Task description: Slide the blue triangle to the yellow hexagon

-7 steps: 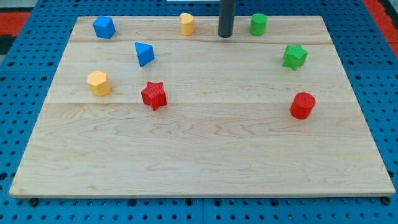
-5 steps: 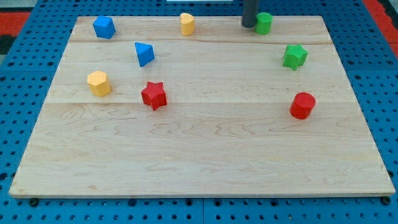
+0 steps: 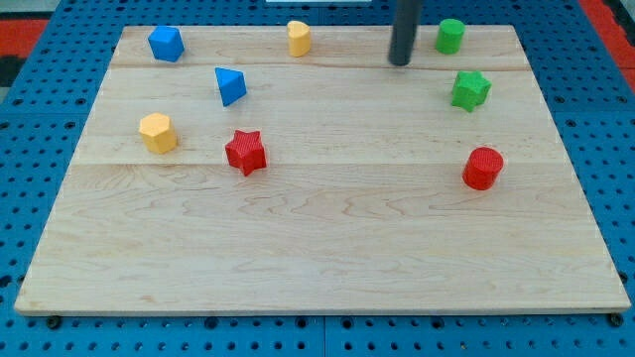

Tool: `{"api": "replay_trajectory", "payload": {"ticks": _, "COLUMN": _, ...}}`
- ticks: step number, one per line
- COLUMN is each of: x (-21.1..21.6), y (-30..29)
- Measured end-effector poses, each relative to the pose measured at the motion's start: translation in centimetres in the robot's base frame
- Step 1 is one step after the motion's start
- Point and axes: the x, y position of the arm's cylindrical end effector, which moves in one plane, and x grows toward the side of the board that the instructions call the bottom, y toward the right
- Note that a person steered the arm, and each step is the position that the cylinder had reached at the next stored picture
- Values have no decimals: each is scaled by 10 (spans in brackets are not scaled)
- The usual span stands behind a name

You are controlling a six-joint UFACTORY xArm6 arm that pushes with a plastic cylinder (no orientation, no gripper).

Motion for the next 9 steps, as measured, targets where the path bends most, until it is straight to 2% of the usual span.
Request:
{"api": "replay_trajectory", "payload": {"ticks": 3, "x": 9, "y": -160}}
{"api": "replay_trajectory", "payload": {"ticks": 5, "x": 57, "y": -241}}
{"api": "replay_trajectory", "payload": {"ticks": 8, "x": 115, "y": -307}}
{"api": "replay_trajectory", "payload": {"ticks": 9, "x": 139, "y": -298}}
